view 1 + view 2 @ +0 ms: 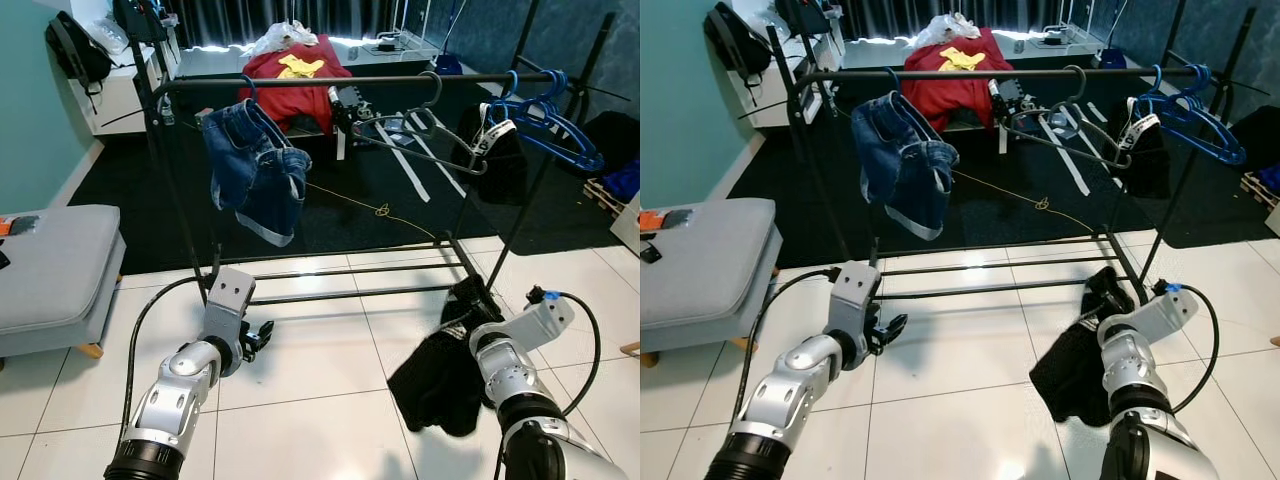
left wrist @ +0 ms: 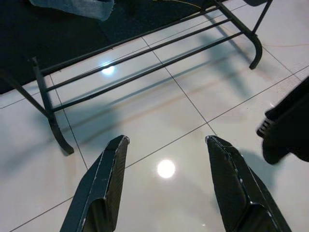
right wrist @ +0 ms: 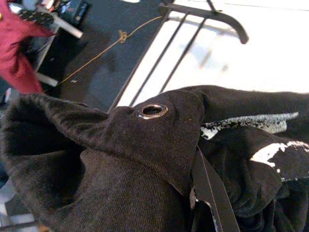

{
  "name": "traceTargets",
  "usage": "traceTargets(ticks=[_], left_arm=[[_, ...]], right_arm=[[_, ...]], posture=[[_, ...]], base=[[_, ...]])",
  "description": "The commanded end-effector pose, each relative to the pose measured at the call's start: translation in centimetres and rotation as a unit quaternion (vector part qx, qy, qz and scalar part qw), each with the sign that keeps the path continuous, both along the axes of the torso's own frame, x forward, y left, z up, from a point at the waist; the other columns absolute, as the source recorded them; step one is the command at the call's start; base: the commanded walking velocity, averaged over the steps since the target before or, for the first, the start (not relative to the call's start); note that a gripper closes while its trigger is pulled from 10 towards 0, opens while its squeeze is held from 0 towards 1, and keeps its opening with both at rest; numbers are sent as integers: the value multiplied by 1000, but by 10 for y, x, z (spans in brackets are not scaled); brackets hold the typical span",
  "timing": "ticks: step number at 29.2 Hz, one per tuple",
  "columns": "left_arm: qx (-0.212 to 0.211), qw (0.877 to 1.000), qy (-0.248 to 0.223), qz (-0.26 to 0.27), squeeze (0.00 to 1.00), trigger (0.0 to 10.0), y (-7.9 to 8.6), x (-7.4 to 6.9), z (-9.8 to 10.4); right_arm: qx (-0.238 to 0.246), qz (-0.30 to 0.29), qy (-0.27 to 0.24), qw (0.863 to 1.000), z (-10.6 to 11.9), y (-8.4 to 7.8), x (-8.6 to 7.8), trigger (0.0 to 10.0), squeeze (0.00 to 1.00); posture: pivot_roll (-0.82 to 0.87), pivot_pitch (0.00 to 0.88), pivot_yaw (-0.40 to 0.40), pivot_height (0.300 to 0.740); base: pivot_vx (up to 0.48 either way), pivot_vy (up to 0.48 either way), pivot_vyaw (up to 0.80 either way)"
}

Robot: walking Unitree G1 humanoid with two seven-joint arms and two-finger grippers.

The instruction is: Hang hanger

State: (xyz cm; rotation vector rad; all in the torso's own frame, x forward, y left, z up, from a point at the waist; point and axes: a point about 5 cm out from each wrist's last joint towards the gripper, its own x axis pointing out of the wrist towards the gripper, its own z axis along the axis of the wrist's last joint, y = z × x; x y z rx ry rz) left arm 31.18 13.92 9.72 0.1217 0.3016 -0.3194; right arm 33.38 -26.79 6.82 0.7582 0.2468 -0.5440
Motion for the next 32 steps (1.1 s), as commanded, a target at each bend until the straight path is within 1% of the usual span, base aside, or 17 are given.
traceTargets(ticks=[1, 3, 5, 7, 8, 9, 11, 12, 13, 14, 15, 16, 17, 18, 21, 23, 32], left_arm=[[3, 1000, 9, -1, 0, 10000, -2, -2, -3], [6, 1000, 10, -2, 0, 10000, -3, -3, -3], [24, 1000, -15, -5, 0, 10000, 0, -1, 2], [24, 1000, -15, -5, 0, 10000, 0, -1, 2], [30, 999, -31, -6, 0, 10000, 2, 1, 7], [32, 997, -63, -17, 0, 10000, 4, 3, 15], [32, 997, -63, -17, 0, 10000, 4, 3, 15], [21, 995, -93, -32, 0, 10000, 4, 4, 25], [-5, 992, -116, -44, 0, 10000, 4, 5, 35], [-5, 992, -116, -44, 0, 10000, 4, 5, 35], [-27, 989, -135, -51, 0, 10000, 3, 5, 43], [-67, 984, -153, -68, 729, 10000, 0, 4, 52], [-67, 984, -153, -68, 729, 10000, 0, 4, 52], [-102, 978, -163, -81, 1000, 10000, -3, 2, 58], [-126, 972, -169, -101, 1000, 10000, -6, 0, 62], [-152, 959, -167, -172, 1000, 10000, -17, -11, 65], [-167, 938, -142, -268, 1000, 10000, -25, -36, 53]], right_arm=[[-16, -9, -20, 1000, 9, -5, 2, 0, 0], [-33, 1, -19, 999, 11, -6, 3, 0, 0], [-139, 191, -46, 971, 23, 19, 15, 784, 0], [-139, 191, -46, 971, 23, 19, 15, 784, 0], [-224, 299, -64, 925, 30, 32, 18, 824, 0], [-347, 430, -93, 828, 39, 45, 16, 588, 0], [-347, 430, -93, 828, 39, 45, 16, 588, 0], [-408, 506, -118, 751, 46, 53, 12, 0, 0], [-434, 551, -144, 698, 53, 58, 9, 0, 0], [-434, 551, -144, 698, 53, 58, 9, 0, 0], [-440, 568, -165, 676, 60, 60, 7, 0, 0], [-440, 581, -192, 658, 68, 63, 6, 0, 0], [-440, 581, -192, 658, 68, 63, 6, 0, 0], [-445, 596, -208, 635, 73, 66, 5, 0, 0], [-454, 608, -217, 614, 76, 68, 4, 0, 0], [-473, 628, -235, 572, 86, 69, 1, 0, 0], [-448, 646, -302, 540, 116, 67, 0, 0, 0]], posture=[[55, 31, 25, 740], [55, 31, 25, 740], [50, 41, 25, 740], [50, 41, 25, 740], [51, 44, 28, 740], [51, 47, 32, 740], [51, 47, 32, 740], [52, 52, 34, 740], [52, 52, 34, 740], [52, 52, 34, 740], [52, 52, 34, 740], [56, 59, 37, 740], [56, 59, 37, 740], [56, 60, 39, 740], [55, 61, 39, 740], [56, 68, 36, 740], [55, 80, 27, 740]], base=[[0, 0, 0], [0, 0, 0], [0, 0, 0], [0, 0, 0], [0, 0, 0], [0, 0, 0], [0, 0, 0], [0, 0, 0], [0, 0, 0], [0, 0, 0], [0, 0, 0], [0, 0, 0], [0, 0, 0], [0, 0, 0], [0, 0, 0], [0, 0, 0], [0, 0, 0]])
